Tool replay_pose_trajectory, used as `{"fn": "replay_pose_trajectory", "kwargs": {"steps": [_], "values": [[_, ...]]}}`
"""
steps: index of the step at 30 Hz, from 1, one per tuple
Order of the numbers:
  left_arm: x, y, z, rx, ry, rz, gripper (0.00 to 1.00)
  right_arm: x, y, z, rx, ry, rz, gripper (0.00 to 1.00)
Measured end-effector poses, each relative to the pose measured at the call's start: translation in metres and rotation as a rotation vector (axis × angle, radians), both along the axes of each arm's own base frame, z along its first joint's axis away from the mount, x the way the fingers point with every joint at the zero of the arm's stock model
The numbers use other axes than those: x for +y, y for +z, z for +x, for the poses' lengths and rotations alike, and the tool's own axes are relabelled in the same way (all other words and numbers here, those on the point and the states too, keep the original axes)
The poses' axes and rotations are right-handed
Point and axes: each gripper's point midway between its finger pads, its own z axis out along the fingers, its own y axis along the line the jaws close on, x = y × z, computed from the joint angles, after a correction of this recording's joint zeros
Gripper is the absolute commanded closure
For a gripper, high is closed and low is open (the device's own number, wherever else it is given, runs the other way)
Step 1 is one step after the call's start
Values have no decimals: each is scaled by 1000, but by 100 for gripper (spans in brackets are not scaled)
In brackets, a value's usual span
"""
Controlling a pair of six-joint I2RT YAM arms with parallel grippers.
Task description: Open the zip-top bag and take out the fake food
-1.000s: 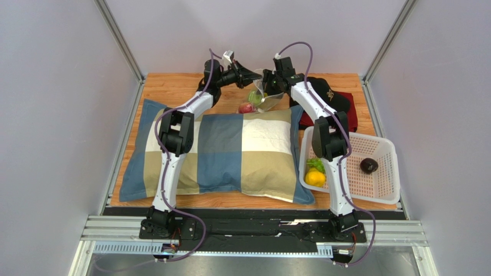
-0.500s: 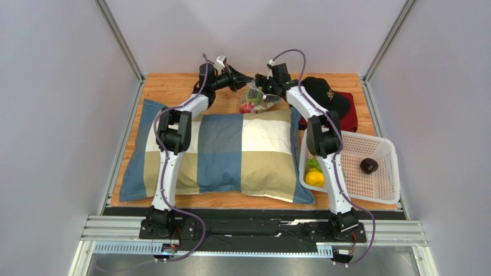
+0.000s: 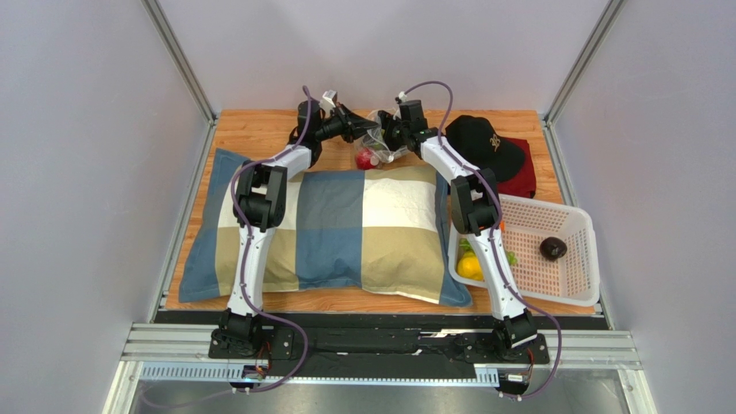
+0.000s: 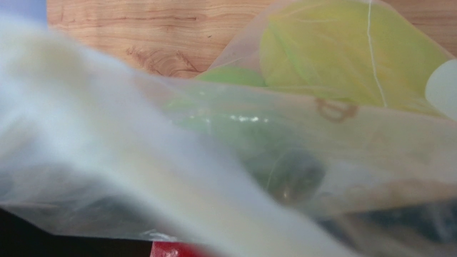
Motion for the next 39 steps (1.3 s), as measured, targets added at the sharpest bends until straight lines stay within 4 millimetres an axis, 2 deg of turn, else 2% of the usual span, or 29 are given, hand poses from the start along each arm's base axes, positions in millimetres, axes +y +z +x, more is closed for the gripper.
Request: {"fn": "replay_pose_trajectory", "kwargs": {"steps": [3, 5, 6, 10, 12, 15, 20, 24, 31, 34, 39], "values": [[0, -5, -1, 10, 0, 4, 100, 1, 0, 2, -10, -4, 12, 44], [1, -6, -2, 11, -1, 4, 100, 1, 1, 3, -22, -4, 12, 49], [1, -6, -2, 10, -2, 3, 100, -1, 1, 2, -21, -7, 3, 50], [4, -3, -1, 6, 0, 2, 100, -10, 6, -7, 3, -18, -49, 67], [4, 0, -2, 2, -3, 0, 100, -17, 15, -13, 19, -28, -84, 77], [5, 8, -2, -11, 2, -3, 100, -28, 34, -25, 46, -38, -121, 83], [8, 12, 0, -7, 13, -2, 100, -39, 82, -44, 50, -43, -141, 83], [7, 24, 2, -17, 12, 4, 100, -46, 109, -57, 56, -53, -155, 83], [4, 52, 0, -55, 6, 6, 100, -51, 134, -68, 61, -78, -146, 83], [1, 61, -1, -73, 1, 3, 100, -53, 139, -66, 82, -130, -118, 91], [-16, 66, -10, -97, -34, 26, 100, -64, 149, -57, 160, -283, -32, 92]]}}
